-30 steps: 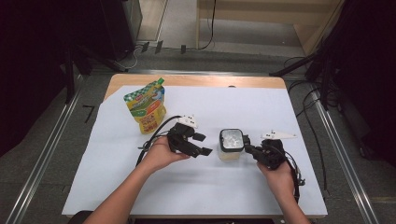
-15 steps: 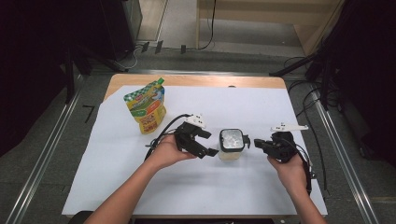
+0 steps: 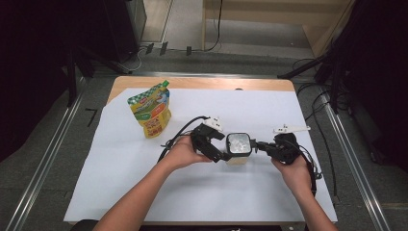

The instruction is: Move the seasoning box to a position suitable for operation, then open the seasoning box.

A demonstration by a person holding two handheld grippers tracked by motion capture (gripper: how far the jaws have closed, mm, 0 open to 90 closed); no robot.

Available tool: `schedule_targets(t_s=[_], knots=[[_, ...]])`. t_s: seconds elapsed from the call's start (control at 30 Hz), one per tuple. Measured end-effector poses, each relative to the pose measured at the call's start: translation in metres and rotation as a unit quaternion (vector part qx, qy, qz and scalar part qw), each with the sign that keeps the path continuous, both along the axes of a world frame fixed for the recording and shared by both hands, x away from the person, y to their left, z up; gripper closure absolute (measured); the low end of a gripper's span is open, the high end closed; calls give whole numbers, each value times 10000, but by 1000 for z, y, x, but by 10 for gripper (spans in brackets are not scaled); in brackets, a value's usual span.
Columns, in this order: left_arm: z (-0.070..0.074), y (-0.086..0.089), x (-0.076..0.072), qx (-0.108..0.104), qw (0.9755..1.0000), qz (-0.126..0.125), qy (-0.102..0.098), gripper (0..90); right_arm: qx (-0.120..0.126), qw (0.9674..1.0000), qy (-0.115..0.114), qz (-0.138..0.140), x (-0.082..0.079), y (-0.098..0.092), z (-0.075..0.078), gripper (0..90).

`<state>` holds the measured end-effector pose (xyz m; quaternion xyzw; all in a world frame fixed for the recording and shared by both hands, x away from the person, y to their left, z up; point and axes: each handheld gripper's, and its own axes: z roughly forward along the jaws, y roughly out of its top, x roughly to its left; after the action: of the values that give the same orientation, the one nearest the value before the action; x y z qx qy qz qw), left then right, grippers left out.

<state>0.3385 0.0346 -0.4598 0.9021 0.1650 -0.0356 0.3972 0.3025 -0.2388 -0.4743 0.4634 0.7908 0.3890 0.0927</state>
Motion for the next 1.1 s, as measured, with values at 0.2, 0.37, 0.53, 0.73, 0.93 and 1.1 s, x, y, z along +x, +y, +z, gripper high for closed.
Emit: schedule_targets(t_s=[0.2,0.37,0.53,0.73,0.93,1.1], knots=[[-7,-7,1,33,9999,-6,-130,139,21,10000,14,-21,1,0,0,900],[-9,-9,3,-3,9997,-43,-228,149,59,10000,29,-45,2,1,-2,900],[-10,-13,2,-56,9996,-47,-290,151,58,9999,37,-92,1,1,-4,900],[-4,-18,-1,89,9979,-136,-627,158,99,9998,78,-138,1,1,-6,900],[-1,-19,-2,181,9969,-181,-742,166,97,9999,61,-129,0,1,-6,900],[0,-19,-2,194,9972,-185,-698,165,94,9999,76,-115,0,1,-7,900]])
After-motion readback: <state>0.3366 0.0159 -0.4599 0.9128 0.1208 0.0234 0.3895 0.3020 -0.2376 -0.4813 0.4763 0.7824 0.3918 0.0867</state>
